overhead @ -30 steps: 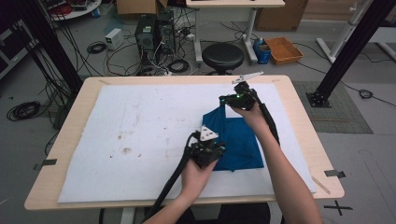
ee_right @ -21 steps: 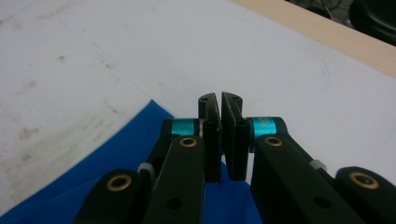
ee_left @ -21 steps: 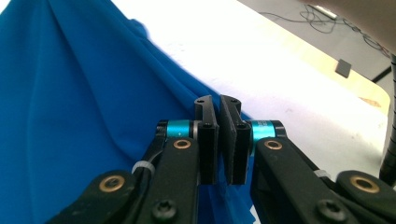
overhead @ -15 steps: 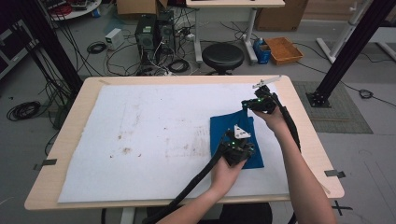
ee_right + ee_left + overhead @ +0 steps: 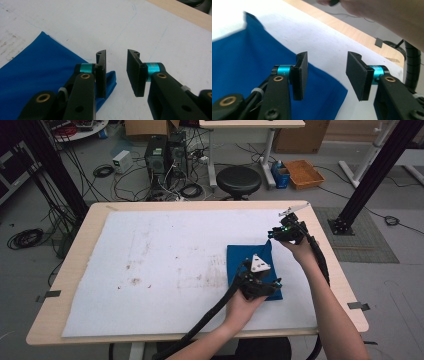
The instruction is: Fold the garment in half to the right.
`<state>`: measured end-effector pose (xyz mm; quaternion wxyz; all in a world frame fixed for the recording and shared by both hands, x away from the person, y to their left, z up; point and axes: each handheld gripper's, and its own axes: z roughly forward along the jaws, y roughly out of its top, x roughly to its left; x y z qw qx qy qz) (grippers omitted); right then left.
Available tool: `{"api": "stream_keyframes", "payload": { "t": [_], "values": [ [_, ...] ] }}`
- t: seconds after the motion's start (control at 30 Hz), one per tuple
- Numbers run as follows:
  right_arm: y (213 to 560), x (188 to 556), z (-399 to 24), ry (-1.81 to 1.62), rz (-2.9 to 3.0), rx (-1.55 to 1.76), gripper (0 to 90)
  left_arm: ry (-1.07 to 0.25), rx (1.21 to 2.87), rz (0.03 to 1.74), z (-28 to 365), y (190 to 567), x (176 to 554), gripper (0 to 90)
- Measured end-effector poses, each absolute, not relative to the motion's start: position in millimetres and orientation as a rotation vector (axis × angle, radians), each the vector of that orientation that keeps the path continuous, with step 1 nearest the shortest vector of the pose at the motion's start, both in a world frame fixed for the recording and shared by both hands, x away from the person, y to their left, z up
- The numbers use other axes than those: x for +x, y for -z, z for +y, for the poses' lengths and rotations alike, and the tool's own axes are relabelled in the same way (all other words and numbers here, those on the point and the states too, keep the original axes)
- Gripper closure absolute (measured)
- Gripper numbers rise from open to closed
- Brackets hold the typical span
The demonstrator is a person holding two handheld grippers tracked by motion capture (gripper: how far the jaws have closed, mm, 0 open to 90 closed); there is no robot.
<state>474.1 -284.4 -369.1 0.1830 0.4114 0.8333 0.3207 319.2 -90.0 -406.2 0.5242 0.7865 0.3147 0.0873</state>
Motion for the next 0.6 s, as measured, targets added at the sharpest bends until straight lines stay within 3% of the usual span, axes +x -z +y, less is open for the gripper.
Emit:
{"api": "stream_keyframes", "payload": {
  "t": [0.1,0.33,0.6],
  "values": [
    [364.4,460.1,-288.9,-0.945,2.311,1.155,64.1,-0.247,1.87,0.753,-62.4,398.2,317.5,49.9],
    [378.1,425.6,-299.1,-1.054,2.326,1.296,64.0,-0.382,1.848,0.837,11.2,390.1,317.8,47.7],
    [401.9,348.7,-308.9,-1.17,2.297,1.316,60.5,-0.483,1.789,0.929,78.8,385.7,312.0,46.9]
  ]
}}
